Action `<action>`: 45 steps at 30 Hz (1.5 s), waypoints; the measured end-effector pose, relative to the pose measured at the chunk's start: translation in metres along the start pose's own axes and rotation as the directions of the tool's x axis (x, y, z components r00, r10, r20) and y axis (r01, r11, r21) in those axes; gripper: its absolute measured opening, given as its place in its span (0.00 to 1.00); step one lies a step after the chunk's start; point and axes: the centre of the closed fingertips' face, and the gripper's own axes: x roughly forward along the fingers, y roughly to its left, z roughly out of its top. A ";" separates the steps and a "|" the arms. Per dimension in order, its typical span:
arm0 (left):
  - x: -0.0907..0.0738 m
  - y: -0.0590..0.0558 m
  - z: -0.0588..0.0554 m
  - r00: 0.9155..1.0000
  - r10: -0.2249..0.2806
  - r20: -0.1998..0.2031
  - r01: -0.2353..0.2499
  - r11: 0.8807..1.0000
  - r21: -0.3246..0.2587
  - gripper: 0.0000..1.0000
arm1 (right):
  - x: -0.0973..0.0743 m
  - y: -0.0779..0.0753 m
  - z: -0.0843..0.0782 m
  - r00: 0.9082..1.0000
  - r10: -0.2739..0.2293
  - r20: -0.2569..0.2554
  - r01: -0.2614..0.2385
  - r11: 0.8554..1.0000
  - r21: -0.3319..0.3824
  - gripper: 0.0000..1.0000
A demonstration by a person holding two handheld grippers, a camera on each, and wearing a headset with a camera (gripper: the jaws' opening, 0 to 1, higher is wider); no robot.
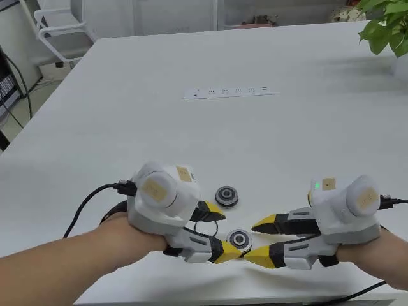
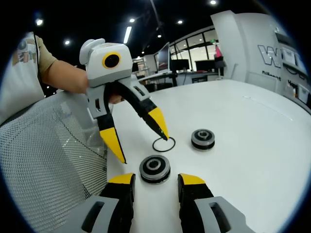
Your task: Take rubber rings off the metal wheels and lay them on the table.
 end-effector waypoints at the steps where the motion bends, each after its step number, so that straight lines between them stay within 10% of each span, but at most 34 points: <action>1: 0.001 0.000 -0.001 1.000 0.000 -0.002 0.000 1.000 0.000 0.39 | 0.000 0.000 0.000 1.000 -0.001 -0.001 0.001 1.000 -0.001 0.33; 45: 0.017 -0.004 -0.001 1.000 0.024 0.013 -0.025 0.996 0.091 0.15 | 0.010 0.002 -0.002 0.999 -0.020 0.026 0.020 1.000 -0.005 0.25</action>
